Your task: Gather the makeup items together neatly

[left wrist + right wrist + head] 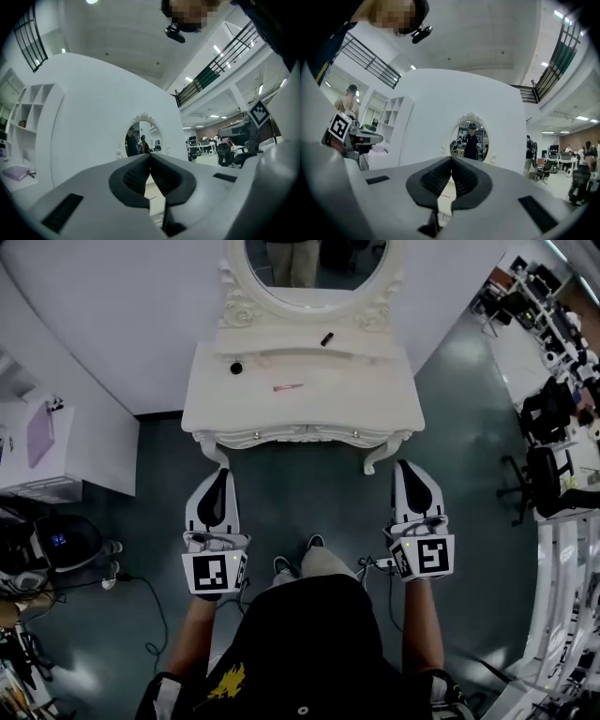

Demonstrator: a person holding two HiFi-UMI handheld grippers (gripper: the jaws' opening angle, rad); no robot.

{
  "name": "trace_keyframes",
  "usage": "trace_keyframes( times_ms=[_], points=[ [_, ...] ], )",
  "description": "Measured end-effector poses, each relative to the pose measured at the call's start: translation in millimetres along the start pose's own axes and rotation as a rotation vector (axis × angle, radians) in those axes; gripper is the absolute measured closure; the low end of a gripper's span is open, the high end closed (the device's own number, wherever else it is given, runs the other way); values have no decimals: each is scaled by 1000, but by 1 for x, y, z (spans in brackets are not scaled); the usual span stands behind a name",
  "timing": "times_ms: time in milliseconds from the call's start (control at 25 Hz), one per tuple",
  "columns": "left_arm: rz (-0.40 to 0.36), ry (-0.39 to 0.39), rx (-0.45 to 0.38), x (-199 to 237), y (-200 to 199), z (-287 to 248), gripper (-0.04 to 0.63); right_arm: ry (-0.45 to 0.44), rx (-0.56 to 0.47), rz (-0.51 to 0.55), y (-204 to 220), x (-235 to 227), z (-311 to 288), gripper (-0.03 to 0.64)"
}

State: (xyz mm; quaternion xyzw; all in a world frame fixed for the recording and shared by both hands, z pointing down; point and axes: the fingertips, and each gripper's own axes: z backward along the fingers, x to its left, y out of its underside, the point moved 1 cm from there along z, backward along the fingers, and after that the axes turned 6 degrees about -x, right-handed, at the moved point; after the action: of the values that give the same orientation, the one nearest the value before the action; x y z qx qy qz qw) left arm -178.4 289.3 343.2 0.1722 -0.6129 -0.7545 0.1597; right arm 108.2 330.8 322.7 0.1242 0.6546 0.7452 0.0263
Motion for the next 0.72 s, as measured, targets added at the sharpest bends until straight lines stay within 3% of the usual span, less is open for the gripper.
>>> trace_keyframes(
  times_ms=[160,360,480,600,720],
  points=[
    [-1,25,5,0,-1,0,583,-45,-50,-113,-8,2,6,601],
    [16,26,-6,4,-9,-13,583,-119,-76,-108,-22,1,4,600],
    [7,-20,-22,6,-13,-7,583,-120,-100,-111,-27,-1,18,598],
    [21,-66,12,1,-6,1,583,-110,-102,-115,-26,-13,21,589],
    [-5,-30,4,-7,-17,-12,582,-120,-100,-110,-25,-21,15,560]
  ],
)
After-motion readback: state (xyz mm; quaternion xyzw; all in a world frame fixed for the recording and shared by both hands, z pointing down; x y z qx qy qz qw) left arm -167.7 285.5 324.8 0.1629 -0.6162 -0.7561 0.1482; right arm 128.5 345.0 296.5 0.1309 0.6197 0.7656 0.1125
